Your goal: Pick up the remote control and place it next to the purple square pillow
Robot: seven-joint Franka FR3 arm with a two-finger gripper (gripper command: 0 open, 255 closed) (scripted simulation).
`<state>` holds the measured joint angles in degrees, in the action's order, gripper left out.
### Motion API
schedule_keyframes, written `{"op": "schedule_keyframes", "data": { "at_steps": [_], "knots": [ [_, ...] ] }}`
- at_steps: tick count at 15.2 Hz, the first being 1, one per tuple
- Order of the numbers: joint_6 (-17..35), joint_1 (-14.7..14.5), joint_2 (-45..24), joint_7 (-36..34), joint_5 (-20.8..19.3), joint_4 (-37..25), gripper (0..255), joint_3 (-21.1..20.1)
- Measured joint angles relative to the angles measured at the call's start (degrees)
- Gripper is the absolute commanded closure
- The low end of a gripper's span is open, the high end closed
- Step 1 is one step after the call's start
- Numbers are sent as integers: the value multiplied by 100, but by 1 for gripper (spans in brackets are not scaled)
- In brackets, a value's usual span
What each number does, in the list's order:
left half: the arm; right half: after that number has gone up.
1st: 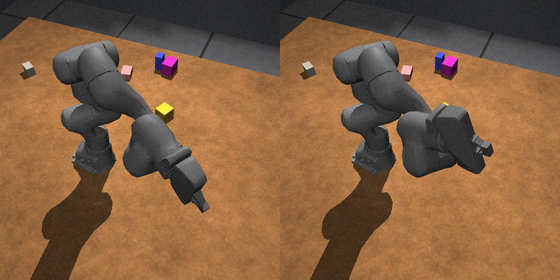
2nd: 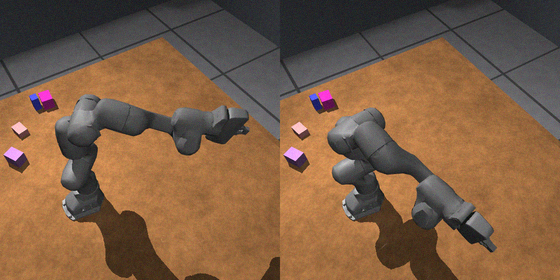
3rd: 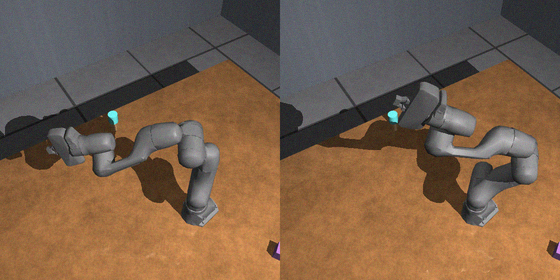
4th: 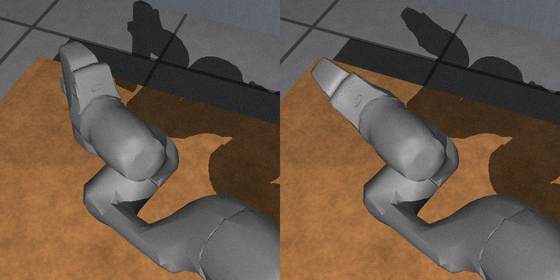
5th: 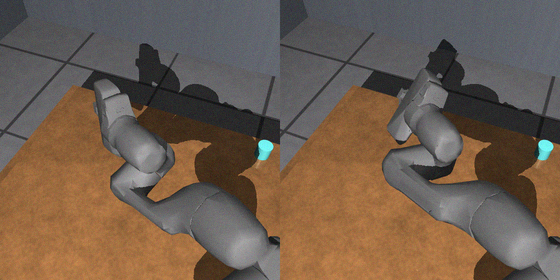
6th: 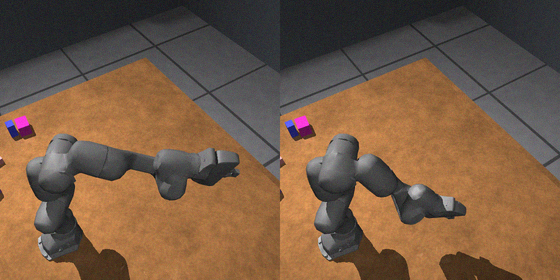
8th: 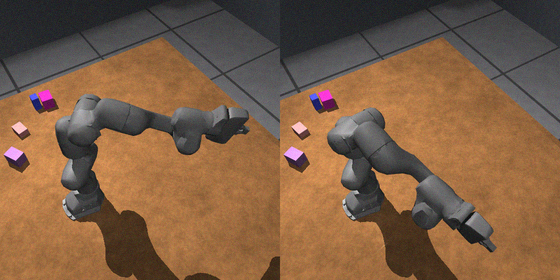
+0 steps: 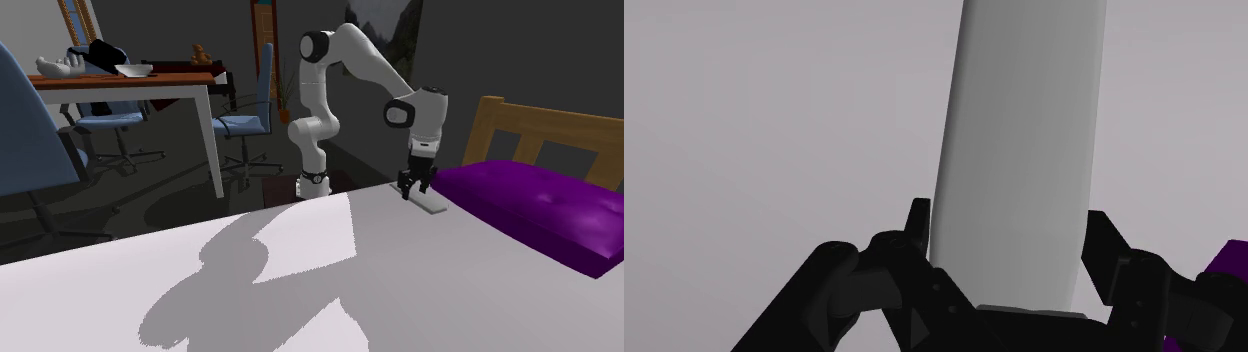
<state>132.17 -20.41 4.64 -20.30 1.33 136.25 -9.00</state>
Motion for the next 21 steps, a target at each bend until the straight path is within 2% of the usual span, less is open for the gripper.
{"op": "schedule_keyframes", "data": {
  "at_steps": [8, 9, 15, 21],
  "knots": [
    [225, 0, -132, -20, -23, 90, 255, -6],
    [226, 0, -132, -20, -23, 90, 0, -6],
    [225, 0, -132, -19, -24, 92, 0, -5],
    [-487, -1, 304, 37, 48, -199, 0, 15]
  ]
}}
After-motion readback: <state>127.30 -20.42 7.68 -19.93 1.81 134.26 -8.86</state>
